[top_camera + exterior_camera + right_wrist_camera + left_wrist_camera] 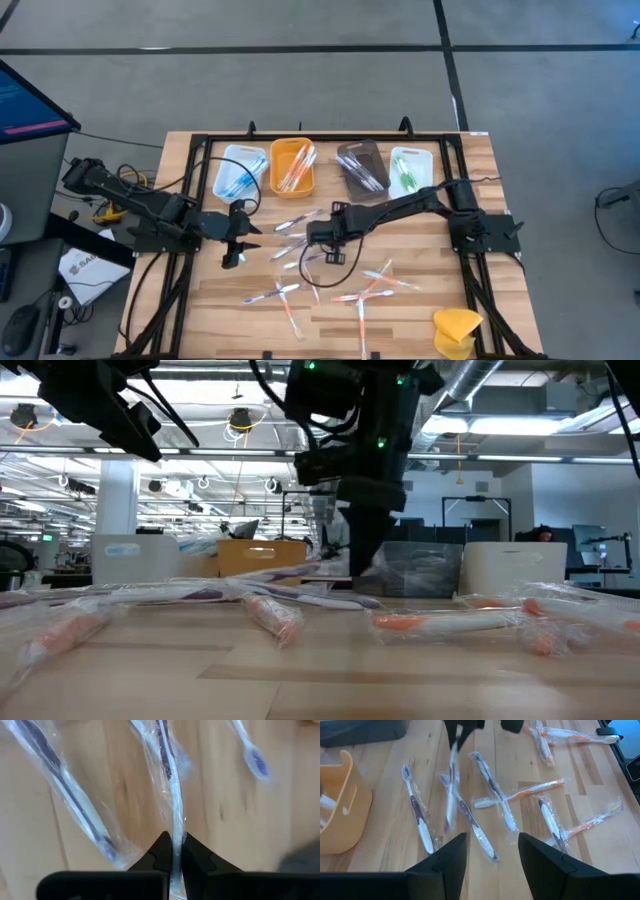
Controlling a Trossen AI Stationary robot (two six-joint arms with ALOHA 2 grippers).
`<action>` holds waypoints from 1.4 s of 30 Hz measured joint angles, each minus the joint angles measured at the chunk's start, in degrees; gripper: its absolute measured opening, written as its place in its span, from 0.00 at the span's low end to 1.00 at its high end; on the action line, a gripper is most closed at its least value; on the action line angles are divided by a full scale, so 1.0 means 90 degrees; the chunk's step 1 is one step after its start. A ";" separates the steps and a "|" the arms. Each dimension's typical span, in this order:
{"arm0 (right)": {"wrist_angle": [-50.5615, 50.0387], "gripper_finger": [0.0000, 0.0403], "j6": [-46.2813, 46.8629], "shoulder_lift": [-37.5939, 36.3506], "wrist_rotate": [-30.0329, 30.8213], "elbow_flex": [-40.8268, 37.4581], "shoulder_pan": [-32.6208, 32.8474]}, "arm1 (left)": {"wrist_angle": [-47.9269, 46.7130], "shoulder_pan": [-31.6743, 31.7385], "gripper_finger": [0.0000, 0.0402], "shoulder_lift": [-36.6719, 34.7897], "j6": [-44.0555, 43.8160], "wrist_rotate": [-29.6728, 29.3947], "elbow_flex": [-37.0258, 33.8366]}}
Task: Pick & Place Toothbrushes
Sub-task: Put the violet toothbrush into the gray bin
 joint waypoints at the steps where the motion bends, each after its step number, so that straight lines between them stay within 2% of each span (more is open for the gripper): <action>1: -0.0128 0.03 0.0055 -0.0045 0.0059 -0.0002 0.0023 | 0.0002 -0.0001 0.43 0.0000 -0.0001 0.0000 0.0000; 9: -0.1200 0.03 0.0770 -0.0656 0.0587 0.0012 0.0191 | 0.0002 0.0001 0.43 0.0000 -0.0125 0.0002 0.0000; 18: -0.2648 0.03 0.1868 -0.1800 0.1430 0.0024 0.0365 | 0.0001 0.0000 0.43 0.0000 -0.0122 0.0002 0.0000; 28: -0.3780 0.03 0.3236 -0.3079 0.2450 0.0024 0.0606 | -0.0002 0.0000 0.43 0.0000 -0.0122 0.0002 0.0000; 32: -0.4630 0.03 0.4250 -0.3509 0.2719 0.0026 0.0684 | -0.0002 0.0000 0.43 0.0000 -0.0122 0.0002 0.0000; 42: -0.4497 0.03 0.5319 -0.4776 0.3016 -0.1081 0.0373 | -0.0005 0.0001 0.43 0.0000 -0.0120 0.0000 0.0000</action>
